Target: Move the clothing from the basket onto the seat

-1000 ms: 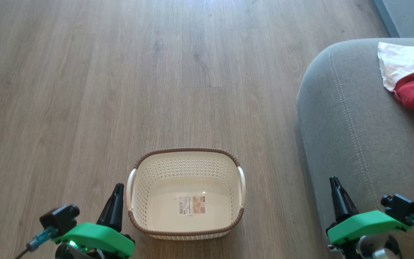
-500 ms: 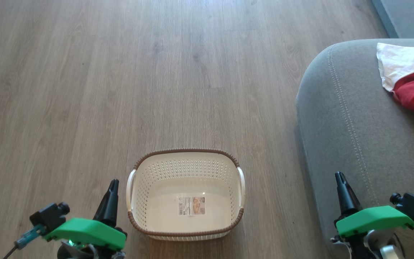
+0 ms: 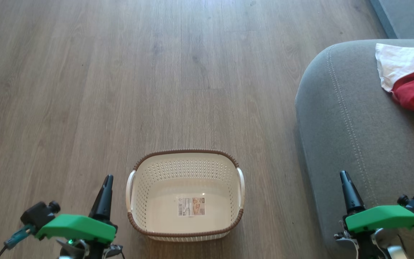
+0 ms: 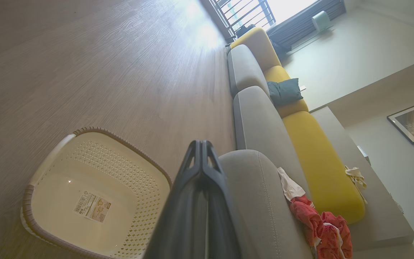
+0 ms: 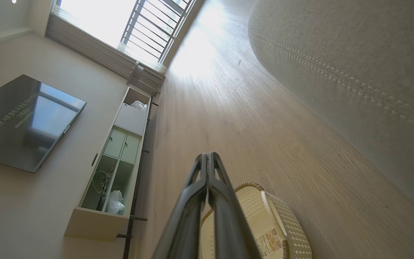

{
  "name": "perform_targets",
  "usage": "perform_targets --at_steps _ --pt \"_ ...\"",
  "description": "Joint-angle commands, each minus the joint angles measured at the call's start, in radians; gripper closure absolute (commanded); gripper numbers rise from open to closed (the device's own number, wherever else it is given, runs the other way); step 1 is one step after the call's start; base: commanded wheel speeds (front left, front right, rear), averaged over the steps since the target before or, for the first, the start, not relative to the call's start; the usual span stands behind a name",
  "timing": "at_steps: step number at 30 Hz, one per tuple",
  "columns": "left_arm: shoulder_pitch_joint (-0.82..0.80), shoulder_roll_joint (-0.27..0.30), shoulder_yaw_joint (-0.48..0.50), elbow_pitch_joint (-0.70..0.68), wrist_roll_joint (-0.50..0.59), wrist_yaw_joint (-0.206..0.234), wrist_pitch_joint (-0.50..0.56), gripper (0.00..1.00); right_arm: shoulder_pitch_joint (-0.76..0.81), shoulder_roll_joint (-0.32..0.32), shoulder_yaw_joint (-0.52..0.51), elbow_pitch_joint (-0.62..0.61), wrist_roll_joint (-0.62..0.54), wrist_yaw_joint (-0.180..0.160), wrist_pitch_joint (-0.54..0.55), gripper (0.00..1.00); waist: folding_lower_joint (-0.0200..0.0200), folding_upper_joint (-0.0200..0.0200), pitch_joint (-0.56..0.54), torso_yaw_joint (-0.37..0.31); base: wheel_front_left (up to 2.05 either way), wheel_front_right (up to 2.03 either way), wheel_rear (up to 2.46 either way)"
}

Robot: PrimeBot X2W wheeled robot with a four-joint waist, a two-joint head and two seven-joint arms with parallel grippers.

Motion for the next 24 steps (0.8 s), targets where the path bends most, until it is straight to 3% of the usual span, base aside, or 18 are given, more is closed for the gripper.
perform_targets --at_steps 1,24 --pt "-0.052 0.012 0.037 -0.025 -0.038 -0.009 0.007 1.00 -0.059 -0.012 0.004 -0.040 0.039 0.000 0.010 1.00 0.0000 0.0000 -0.001 0.000 0.00 0.00 0.00" --pt "-0.075 0.012 0.091 -0.015 -0.288 -0.028 0.072 1.00 -0.074 -0.011 -0.029 -0.059 0.279 0.000 0.074 1.00 0.0000 0.0000 -0.006 -0.003 0.00 0.00 0.00"
